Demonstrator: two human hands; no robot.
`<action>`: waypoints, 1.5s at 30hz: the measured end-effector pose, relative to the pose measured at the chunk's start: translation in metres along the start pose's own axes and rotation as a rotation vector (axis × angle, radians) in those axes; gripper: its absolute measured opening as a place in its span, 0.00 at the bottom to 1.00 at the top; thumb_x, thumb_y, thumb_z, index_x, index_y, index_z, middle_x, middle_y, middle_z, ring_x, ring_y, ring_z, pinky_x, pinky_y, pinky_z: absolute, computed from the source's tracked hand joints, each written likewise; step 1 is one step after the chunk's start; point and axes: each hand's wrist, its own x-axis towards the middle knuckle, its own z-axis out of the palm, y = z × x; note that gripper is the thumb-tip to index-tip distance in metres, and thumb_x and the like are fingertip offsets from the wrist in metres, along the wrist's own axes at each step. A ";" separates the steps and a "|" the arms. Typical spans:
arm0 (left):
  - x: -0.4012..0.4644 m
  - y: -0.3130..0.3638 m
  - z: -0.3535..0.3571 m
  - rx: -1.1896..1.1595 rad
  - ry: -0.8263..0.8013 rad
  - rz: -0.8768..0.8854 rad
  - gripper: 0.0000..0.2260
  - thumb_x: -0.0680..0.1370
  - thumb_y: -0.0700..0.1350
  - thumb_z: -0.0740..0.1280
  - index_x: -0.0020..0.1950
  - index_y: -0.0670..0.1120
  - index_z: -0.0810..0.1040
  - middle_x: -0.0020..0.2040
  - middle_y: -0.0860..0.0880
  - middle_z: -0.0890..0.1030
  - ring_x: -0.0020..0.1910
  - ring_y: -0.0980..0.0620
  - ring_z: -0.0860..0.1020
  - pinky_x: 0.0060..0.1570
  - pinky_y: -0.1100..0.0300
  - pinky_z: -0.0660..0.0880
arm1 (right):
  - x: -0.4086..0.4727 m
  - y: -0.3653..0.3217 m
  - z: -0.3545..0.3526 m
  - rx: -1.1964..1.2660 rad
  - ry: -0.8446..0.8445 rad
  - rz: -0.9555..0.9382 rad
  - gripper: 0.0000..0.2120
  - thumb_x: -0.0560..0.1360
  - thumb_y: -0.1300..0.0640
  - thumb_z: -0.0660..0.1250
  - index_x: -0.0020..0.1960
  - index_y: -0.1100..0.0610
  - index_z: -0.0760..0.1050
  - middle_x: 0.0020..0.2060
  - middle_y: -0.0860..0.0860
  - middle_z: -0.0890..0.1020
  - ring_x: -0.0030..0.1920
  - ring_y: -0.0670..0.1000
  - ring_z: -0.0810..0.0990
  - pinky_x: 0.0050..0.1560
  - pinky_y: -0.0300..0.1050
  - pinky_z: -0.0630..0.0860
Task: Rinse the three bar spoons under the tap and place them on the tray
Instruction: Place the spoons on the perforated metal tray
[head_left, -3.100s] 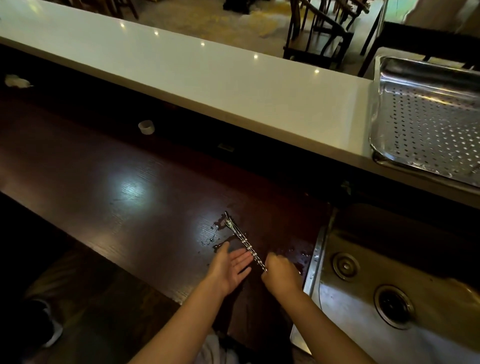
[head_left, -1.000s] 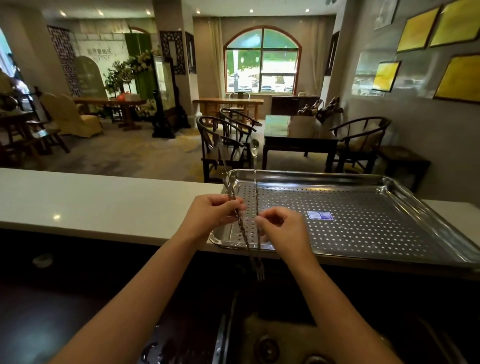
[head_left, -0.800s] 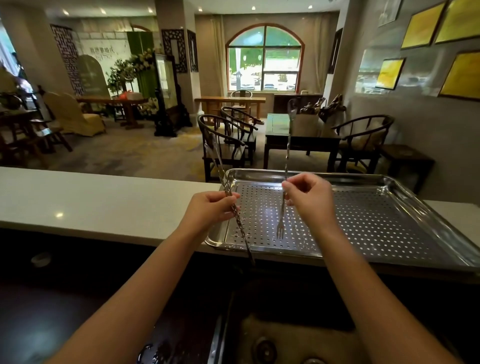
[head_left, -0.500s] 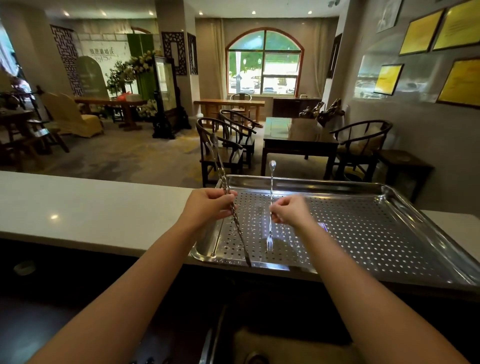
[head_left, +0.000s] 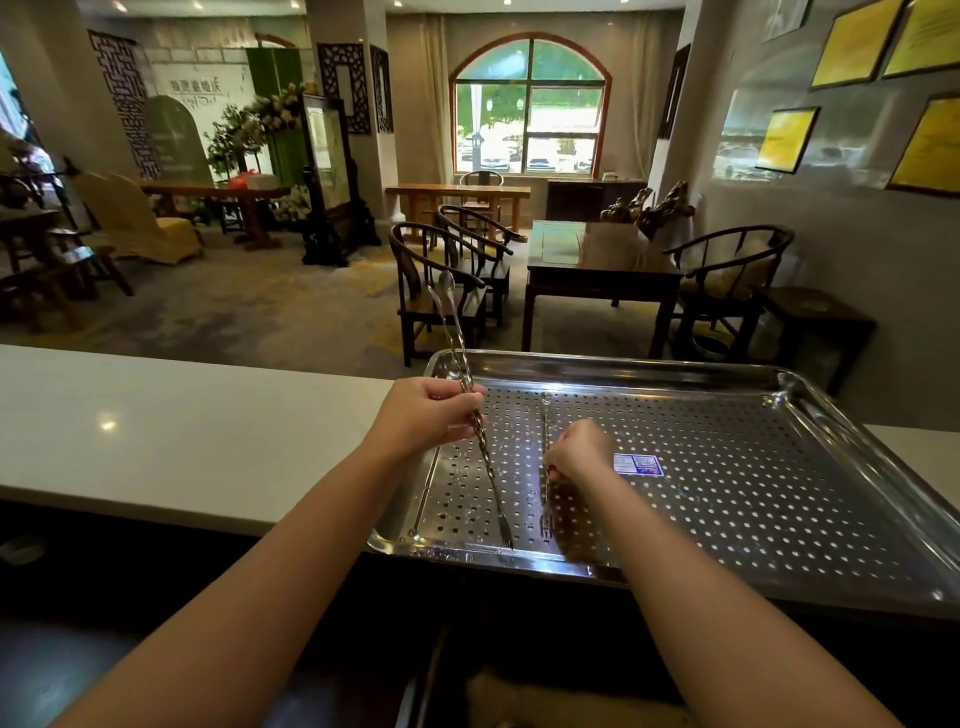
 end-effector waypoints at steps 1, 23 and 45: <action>0.001 0.000 0.000 -0.008 -0.003 -0.004 0.09 0.74 0.40 0.68 0.53 0.40 0.82 0.43 0.47 0.83 0.36 0.57 0.82 0.33 0.70 0.77 | 0.001 0.000 0.002 -0.013 0.008 -0.004 0.05 0.72 0.64 0.67 0.48 0.63 0.78 0.41 0.55 0.80 0.40 0.52 0.77 0.43 0.45 0.78; -0.003 0.001 -0.005 -0.079 -0.002 -0.049 0.05 0.73 0.40 0.69 0.48 0.42 0.82 0.48 0.42 0.83 0.40 0.53 0.82 0.35 0.68 0.80 | 0.000 0.004 -0.008 -0.050 -0.020 -0.126 0.05 0.73 0.61 0.67 0.44 0.64 0.79 0.39 0.57 0.83 0.41 0.55 0.82 0.44 0.49 0.80; -0.025 0.019 0.080 -0.082 -0.031 -0.008 0.07 0.74 0.37 0.67 0.49 0.34 0.80 0.38 0.45 0.80 0.37 0.53 0.80 0.38 0.66 0.80 | -0.103 0.017 -0.097 0.449 -0.188 -0.484 0.06 0.71 0.64 0.70 0.36 0.57 0.78 0.30 0.54 0.82 0.24 0.42 0.78 0.26 0.35 0.76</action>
